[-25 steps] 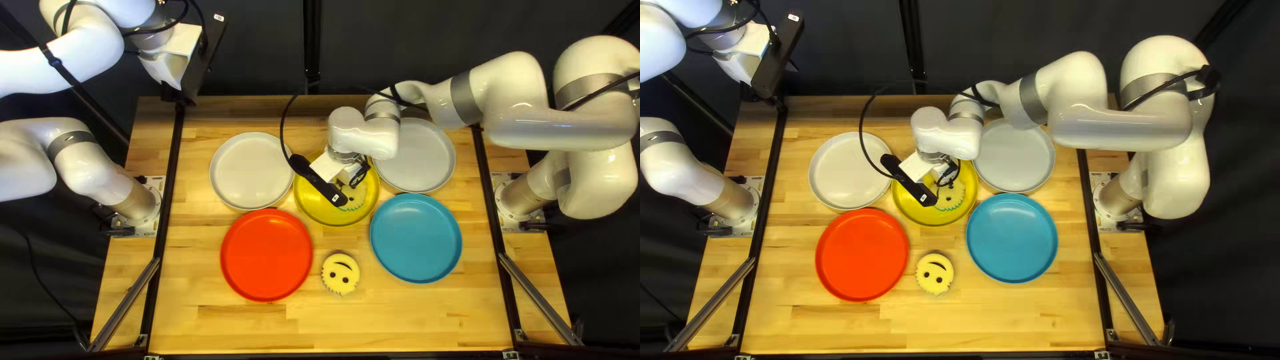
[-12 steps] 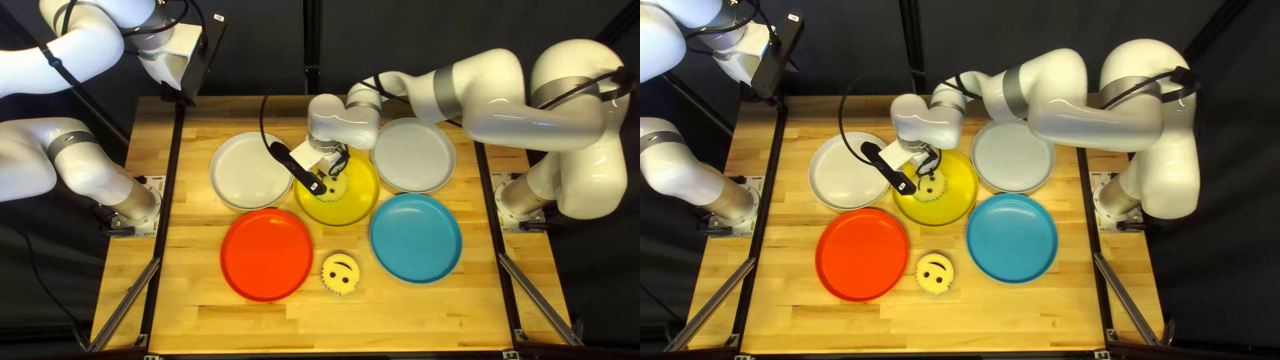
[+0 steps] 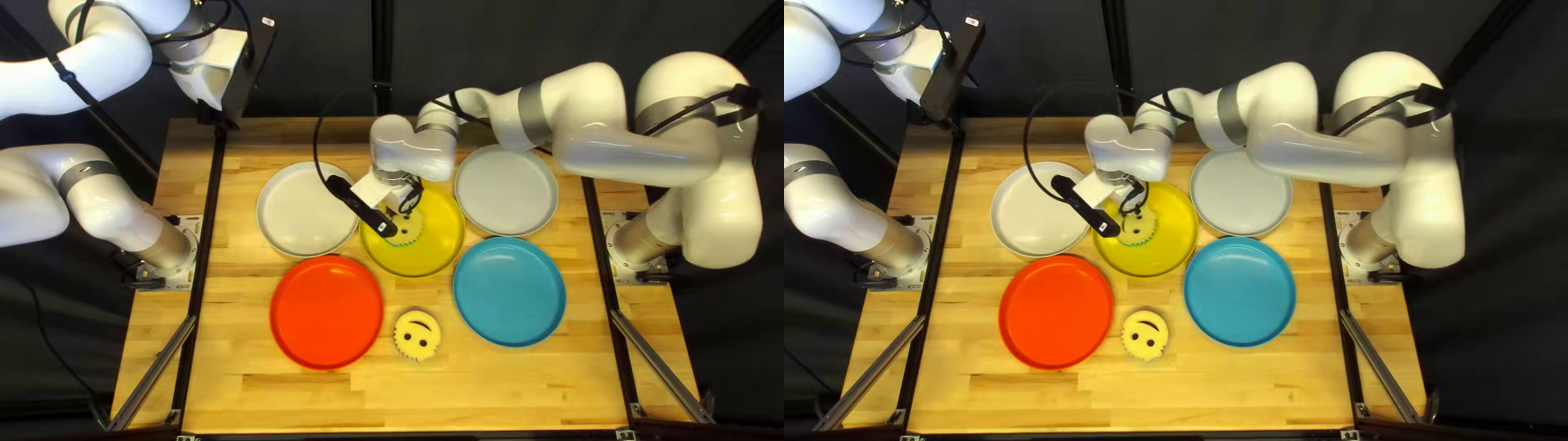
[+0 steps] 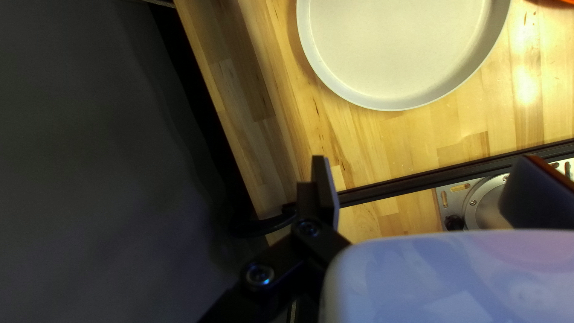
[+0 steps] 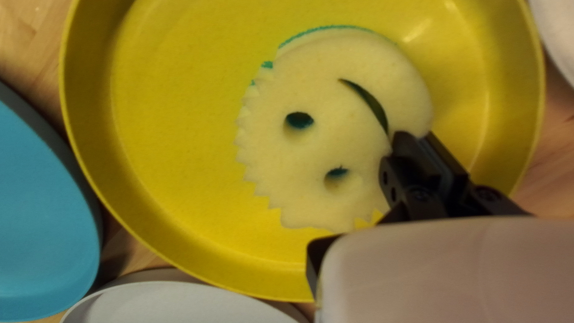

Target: Pick up sponge and scrub the plate

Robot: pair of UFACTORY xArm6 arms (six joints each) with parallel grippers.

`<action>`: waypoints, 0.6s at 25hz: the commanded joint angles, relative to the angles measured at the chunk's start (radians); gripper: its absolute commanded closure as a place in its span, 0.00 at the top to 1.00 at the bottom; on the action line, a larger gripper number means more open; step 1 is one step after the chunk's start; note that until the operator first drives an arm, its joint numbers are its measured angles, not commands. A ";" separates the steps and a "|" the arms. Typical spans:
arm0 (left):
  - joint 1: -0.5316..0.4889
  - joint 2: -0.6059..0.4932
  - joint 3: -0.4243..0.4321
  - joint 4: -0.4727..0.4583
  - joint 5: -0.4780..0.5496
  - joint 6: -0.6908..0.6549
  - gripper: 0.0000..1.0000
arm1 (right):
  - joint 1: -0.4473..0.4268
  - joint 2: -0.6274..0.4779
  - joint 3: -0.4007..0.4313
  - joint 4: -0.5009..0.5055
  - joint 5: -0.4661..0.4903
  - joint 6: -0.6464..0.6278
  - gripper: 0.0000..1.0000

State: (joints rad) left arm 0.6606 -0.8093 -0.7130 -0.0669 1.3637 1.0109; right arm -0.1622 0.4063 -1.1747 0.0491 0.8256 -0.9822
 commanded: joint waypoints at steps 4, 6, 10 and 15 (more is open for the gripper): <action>0.000 0.000 0.000 0.000 0.000 0.000 1.00 | -0.024 -0.053 0.074 -0.002 0.007 0.006 0.00; 0.000 0.000 0.000 0.000 0.000 0.000 1.00 | -0.031 -0.038 0.052 0.002 0.016 -0.001 0.00; 0.000 0.000 0.000 0.000 0.000 0.000 1.00 | -0.035 0.018 -0.028 0.009 0.019 -0.020 0.00; 0.000 0.000 0.000 0.000 0.000 0.000 1.00 | -0.043 0.077 -0.120 0.014 0.023 -0.050 0.00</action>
State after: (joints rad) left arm 0.6606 -0.8093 -0.7130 -0.0669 1.3637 1.0109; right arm -0.2024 0.4575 -1.2548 0.0598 0.8470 -1.0172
